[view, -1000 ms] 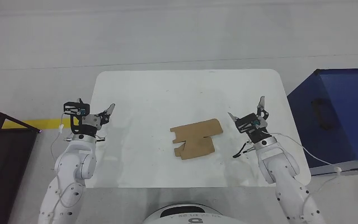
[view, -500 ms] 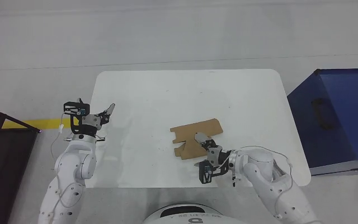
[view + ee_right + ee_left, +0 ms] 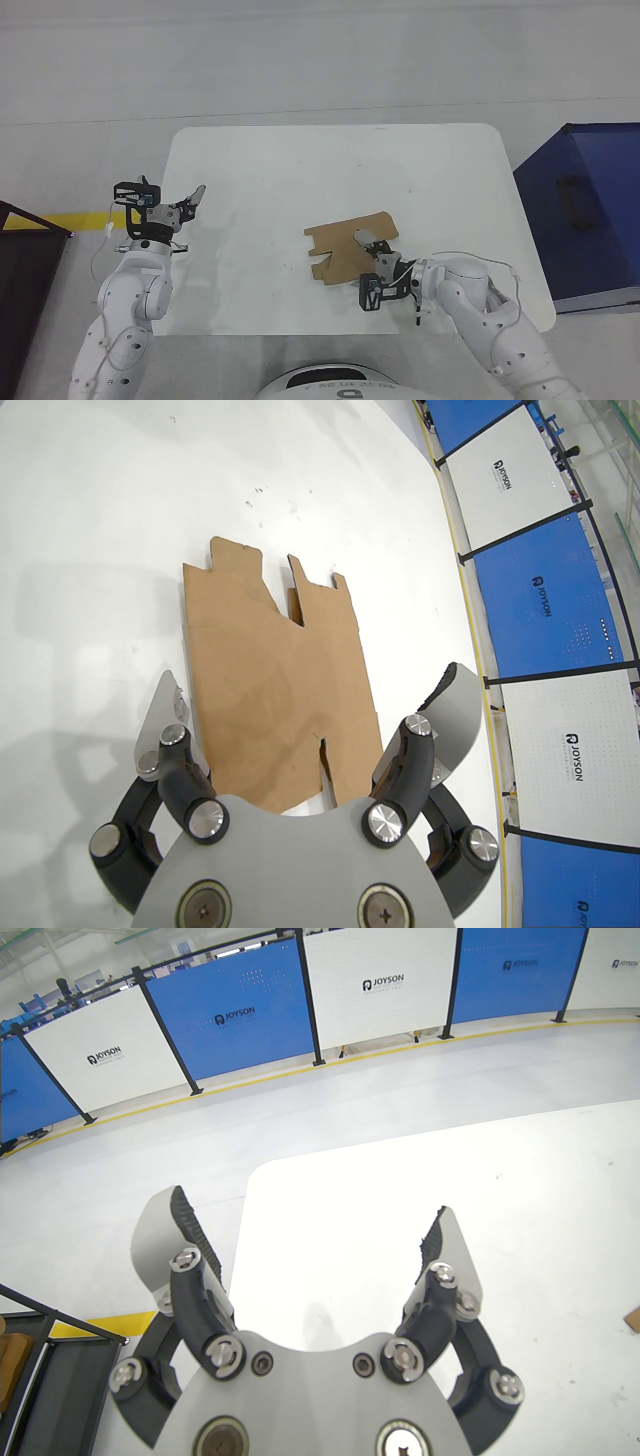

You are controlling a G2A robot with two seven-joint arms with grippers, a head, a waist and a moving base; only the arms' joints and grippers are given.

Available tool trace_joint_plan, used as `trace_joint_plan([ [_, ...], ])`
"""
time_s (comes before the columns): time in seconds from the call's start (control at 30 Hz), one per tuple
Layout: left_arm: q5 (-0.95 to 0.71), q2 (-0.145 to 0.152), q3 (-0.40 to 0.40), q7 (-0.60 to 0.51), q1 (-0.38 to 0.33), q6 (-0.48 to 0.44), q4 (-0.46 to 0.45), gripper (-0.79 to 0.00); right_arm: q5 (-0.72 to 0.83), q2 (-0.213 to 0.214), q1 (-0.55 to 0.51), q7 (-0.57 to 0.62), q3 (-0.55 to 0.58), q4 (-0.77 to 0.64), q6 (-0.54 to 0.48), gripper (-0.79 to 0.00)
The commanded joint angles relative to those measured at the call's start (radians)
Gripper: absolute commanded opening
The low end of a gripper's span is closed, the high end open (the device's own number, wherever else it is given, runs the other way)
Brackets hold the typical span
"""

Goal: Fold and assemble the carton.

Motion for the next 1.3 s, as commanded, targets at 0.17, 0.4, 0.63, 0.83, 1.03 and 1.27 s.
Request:
trace_joint_plan([
  [0.17,0.000,0.000,0.000,0.000,0.000,0.000,0.000,0.000,-0.024,0.012,-0.008,0.026,0.016,-0.011,0.004,-0.129],
  [0.4,0.000,0.000,0.000,0.000,0.000,0.000,0.000,0.000,-0.066,0.012,0.001,0.127,-0.009,-0.042,0.046,-0.314],
  [0.63,0.000,0.000,0.000,0.000,0.000,0.000,0.000,0.000,-0.159,0.018,-0.012,0.148,-0.054,-0.066,0.076,-0.400],
  [0.83,0.000,0.000,0.000,0.000,0.000,0.000,0.000,0.000,-0.200,0.020,-0.023,0.206,-0.072,-0.087,0.101,-0.394],
  [1.03,0.000,0.000,0.000,0.000,0.000,0.000,0.000,0.000,-0.222,0.024,-0.022,0.218,-0.084,-0.093,0.095,-0.437],
  [1.27,0.000,0.000,0.000,0.000,0.000,0.000,0.000,0.000,-0.237,0.022,-0.011,0.272,-0.103,-0.083,0.097,-0.453],
])
